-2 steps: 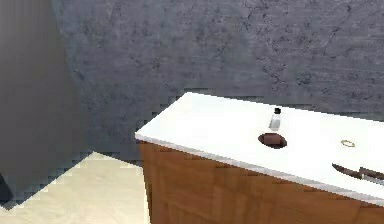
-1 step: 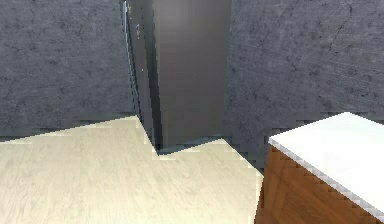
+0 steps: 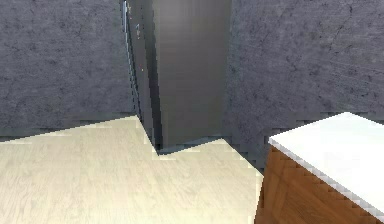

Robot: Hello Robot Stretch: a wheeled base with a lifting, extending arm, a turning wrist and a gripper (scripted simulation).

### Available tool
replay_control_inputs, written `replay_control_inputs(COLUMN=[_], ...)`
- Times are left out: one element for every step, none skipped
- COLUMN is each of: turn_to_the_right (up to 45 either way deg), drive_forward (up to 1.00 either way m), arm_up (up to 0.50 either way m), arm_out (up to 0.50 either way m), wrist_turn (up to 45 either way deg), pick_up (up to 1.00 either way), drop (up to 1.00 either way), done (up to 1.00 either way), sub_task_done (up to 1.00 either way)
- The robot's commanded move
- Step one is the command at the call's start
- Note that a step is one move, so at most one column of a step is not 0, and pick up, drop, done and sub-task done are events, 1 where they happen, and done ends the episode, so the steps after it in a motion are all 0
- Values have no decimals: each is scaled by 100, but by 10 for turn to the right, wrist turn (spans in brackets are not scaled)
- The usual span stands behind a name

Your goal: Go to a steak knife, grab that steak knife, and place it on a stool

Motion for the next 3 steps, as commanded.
replay_control_inputs(turn_to_the_right=[0, 0, 0], drive_forward=[0, 0, 0], arm_up=[38, 0, 0], arm_out=[0, 50, 0], wrist_turn=[0, 0, 450], pick_up=[0, 0, 0], drop=[0, 0, 0], done=[0, 0, 0], sub_task_done=[0, 0, 0])
